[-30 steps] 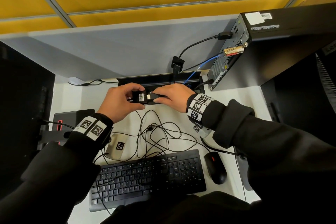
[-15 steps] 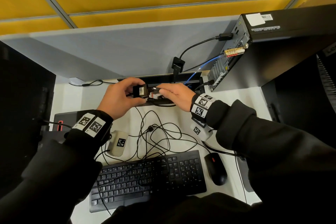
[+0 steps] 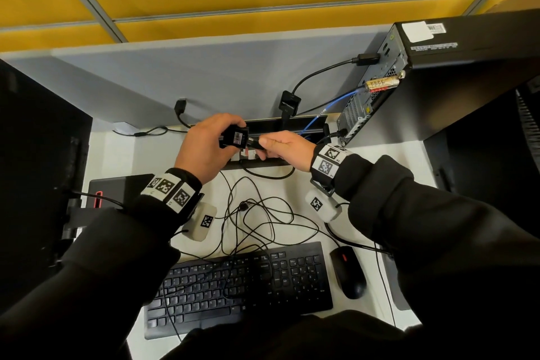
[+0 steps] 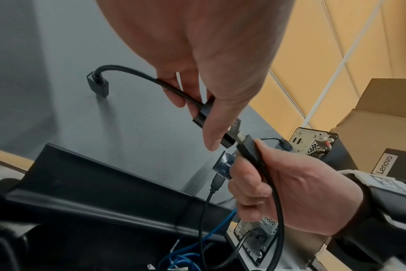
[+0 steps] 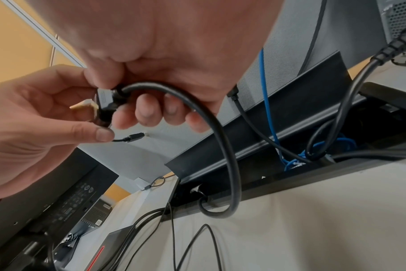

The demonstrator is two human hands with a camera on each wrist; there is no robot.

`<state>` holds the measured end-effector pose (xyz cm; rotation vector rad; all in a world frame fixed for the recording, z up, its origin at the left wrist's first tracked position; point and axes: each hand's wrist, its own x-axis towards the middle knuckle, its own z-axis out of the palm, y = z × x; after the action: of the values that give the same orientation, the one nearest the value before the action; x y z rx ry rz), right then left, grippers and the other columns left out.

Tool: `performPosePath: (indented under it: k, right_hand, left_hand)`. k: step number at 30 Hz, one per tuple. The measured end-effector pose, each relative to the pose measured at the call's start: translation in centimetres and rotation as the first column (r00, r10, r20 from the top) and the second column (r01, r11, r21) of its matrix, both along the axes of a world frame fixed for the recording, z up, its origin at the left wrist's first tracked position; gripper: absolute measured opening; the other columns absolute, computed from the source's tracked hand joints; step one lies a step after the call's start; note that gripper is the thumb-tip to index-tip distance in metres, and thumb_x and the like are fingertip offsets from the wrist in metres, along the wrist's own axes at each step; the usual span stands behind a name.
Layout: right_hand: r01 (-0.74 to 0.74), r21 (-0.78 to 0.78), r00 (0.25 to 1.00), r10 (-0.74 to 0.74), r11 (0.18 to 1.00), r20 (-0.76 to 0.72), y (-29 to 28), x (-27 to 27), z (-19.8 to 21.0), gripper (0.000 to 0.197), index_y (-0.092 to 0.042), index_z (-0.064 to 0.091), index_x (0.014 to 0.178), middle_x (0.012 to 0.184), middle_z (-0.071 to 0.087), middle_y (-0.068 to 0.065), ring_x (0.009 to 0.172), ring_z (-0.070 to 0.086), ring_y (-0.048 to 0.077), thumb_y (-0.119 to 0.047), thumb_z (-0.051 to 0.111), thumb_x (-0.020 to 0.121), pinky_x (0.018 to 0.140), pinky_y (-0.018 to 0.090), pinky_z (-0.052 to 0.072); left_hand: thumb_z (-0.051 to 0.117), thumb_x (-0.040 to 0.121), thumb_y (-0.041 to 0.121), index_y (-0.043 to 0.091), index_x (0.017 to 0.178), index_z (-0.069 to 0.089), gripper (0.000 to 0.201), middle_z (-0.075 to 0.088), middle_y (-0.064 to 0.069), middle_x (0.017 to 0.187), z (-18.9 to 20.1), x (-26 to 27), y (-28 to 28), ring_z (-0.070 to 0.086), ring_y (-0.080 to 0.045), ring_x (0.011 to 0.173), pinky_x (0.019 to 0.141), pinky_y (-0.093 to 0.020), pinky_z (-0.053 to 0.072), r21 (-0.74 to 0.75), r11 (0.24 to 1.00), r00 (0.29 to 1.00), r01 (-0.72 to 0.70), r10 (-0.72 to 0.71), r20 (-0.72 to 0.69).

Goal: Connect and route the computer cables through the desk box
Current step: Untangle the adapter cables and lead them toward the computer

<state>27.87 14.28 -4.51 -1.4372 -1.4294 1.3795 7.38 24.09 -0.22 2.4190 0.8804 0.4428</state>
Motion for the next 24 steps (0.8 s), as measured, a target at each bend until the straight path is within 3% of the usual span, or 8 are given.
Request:
performPosePath:
  k: [3, 5, 6, 8, 12, 15, 19, 24]
  right_hand:
    - [-0.006, 0.006, 0.999, 0.006, 1.000, 0.047, 0.0, 0.1, 0.2, 0.043, -0.001, 0.063, 0.088, 0.077, 0.057, -0.013, 0.078, 0.052, 0.004, -0.029, 0.038, 0.109, 0.085, 0.028, 0.048]
    - [-0.012, -0.003, 0.996, 0.013, 1.000, 0.089, -0.1, 0.2, 0.5, 0.044, 0.001, 0.063, 0.088, 0.065, 0.053, -0.019, 0.066, 0.047, -0.002, -0.026, 0.038, 0.111, 0.073, 0.014, 0.039]
    - [-0.017, -0.006, 0.994, 0.017, 1.000, 0.109, 0.0, 0.2, 0.5, 0.044, 0.001, 0.064, 0.087, 0.063, 0.051, -0.018, 0.062, 0.045, -0.001, -0.026, 0.038, 0.111, 0.070, 0.013, 0.037]
    - [-0.020, -0.006, 0.989, 0.021, 1.000, 0.149, 0.1, 0.2, 0.3, 0.045, -0.004, 0.065, 0.086, 0.067, 0.050, -0.012, 0.065, 0.044, 0.002, -0.032, 0.039, 0.110, 0.073, 0.020, 0.039]
    - [-0.010, -0.004, 0.983, 0.010, 1.000, 0.184, 0.4, -0.2, -0.5, 0.046, -0.011, 0.065, 0.084, 0.077, 0.059, 0.004, 0.076, 0.057, 0.019, -0.041, 0.039, 0.108, 0.091, 0.043, 0.049]
    - [0.015, -0.007, 0.987, -0.014, 1.000, 0.160, 0.4, -0.2, -0.5, 0.045, -0.007, 0.064, 0.084, 0.076, 0.058, -0.002, 0.074, 0.053, 0.011, -0.036, 0.040, 0.108, 0.089, 0.044, 0.049]
    - [0.065, -0.013, 0.988, -0.063, 0.998, 0.144, 0.5, -0.5, -0.9, 0.043, -0.009, 0.065, 0.084, 0.077, 0.061, -0.003, 0.075, 0.055, 0.011, -0.036, 0.041, 0.107, 0.088, 0.042, 0.050]
    - [0.028, 0.027, 0.964, -0.034, 0.999, 0.264, 0.3, -0.4, -0.6, 0.044, -0.010, 0.064, 0.081, 0.073, 0.060, 0.004, 0.070, 0.055, 0.016, -0.034, 0.039, 0.109, 0.079, 0.034, 0.048]
  left_hand:
    - [0.079, 0.082, 0.005, 0.025, 0.118, 0.063, 0.044, 0.067, 0.008, 0.110, -0.2, -0.1, 0.0, 0.063, -0.016, 0.099, 0.088, -0.030, 0.051, 0.051, 0.997, 0.998, 0.052, -0.050, -0.029]
    - [0.077, 0.083, 0.004, 0.024, 0.119, 0.062, 0.043, 0.068, 0.006, 0.111, -0.3, -0.2, -0.1, 0.063, -0.017, 0.098, 0.086, -0.032, 0.052, 0.064, 0.995, 0.996, 0.075, -0.072, -0.045]
    - [0.076, 0.083, 0.003, 0.023, 0.119, 0.062, 0.044, 0.068, 0.005, 0.111, -0.4, -0.2, -0.1, 0.064, -0.019, 0.098, 0.085, -0.032, 0.053, 0.073, 0.994, 0.995, 0.084, -0.081, -0.052]
    - [0.076, 0.082, 0.002, 0.021, 0.119, 0.063, 0.044, 0.069, 0.003, 0.110, -0.7, -0.2, -0.2, 0.065, -0.021, 0.097, 0.083, -0.033, 0.052, 0.109, 0.989, 0.994, 0.096, -0.089, -0.065]
    - [0.077, 0.080, 0.001, 0.018, 0.118, 0.065, 0.044, 0.071, 0.002, 0.109, -1.1, -0.3, -0.2, 0.066, -0.022, 0.096, 0.082, -0.031, 0.051, 0.164, 0.981, 0.994, 0.103, -0.094, -0.064]
    - [0.077, 0.078, 0.000, 0.016, 0.120, 0.066, 0.046, 0.073, -0.001, 0.111, -1.1, -0.2, 0.0, 0.068, -0.025, 0.098, 0.083, -0.032, 0.052, 0.211, 0.968, 0.988, 0.135, -0.117, -0.098]
    - [0.076, 0.078, 0.000, 0.013, 0.122, 0.066, 0.047, 0.074, -0.006, 0.111, -1.1, 0.0, 0.2, 0.070, -0.030, 0.097, 0.082, -0.039, 0.056, 0.259, 0.952, 0.982, 0.162, -0.129, -0.138]
    - [0.080, 0.076, 0.002, 0.015, 0.122, 0.065, 0.049, 0.075, -0.004, 0.107, -1.9, -0.1, -0.2, 0.072, -0.027, 0.093, 0.077, -0.034, 0.056, 0.244, 0.958, 0.986, 0.148, -0.123, -0.115]
